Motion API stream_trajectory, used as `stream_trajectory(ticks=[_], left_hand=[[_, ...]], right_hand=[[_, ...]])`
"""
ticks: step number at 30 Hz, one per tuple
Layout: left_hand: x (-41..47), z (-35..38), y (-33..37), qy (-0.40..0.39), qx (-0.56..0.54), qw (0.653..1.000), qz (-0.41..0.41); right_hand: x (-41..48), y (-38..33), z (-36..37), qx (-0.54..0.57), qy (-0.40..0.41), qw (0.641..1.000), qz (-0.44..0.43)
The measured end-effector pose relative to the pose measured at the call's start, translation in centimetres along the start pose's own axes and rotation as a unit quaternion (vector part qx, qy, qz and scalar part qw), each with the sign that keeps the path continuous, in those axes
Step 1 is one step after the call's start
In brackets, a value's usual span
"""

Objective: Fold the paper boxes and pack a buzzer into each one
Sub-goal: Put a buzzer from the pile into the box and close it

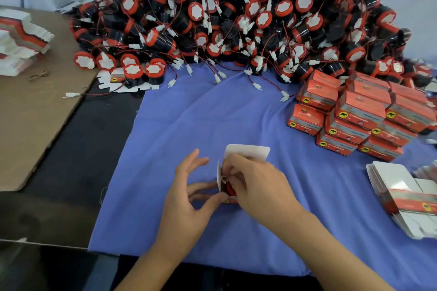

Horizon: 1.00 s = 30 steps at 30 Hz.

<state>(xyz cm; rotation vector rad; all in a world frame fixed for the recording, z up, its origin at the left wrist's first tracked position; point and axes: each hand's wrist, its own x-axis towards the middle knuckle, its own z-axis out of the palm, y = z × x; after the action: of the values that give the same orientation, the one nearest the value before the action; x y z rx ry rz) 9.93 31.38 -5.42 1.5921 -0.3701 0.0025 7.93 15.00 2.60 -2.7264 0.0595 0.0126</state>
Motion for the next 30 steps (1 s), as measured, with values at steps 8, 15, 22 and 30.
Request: stream_trajectory(ticks=[8,15,22,30], left_hand=[[0.0,-0.1,-0.4,-0.023,0.004,1.0,-0.004],[0.0,0.0,-0.6,-0.074,0.083,0.993,0.034],[-0.7,0.7,-0.8,-0.094,0.218,0.968,0.077],[-0.4,0.7,-0.3,-0.065,0.217,0.969,0.096]], right_hand=[[-0.5,0.4,0.3,-0.028,-0.021,0.998,-0.053],[-0.6,1.7,1.1,-0.024,0.003,0.993,-0.116],[-2.5,3.8,3.7,0.417,0.357,0.832,0.077],[-2.1,4.8,5.2,0.521,0.18,0.832,0.066]])
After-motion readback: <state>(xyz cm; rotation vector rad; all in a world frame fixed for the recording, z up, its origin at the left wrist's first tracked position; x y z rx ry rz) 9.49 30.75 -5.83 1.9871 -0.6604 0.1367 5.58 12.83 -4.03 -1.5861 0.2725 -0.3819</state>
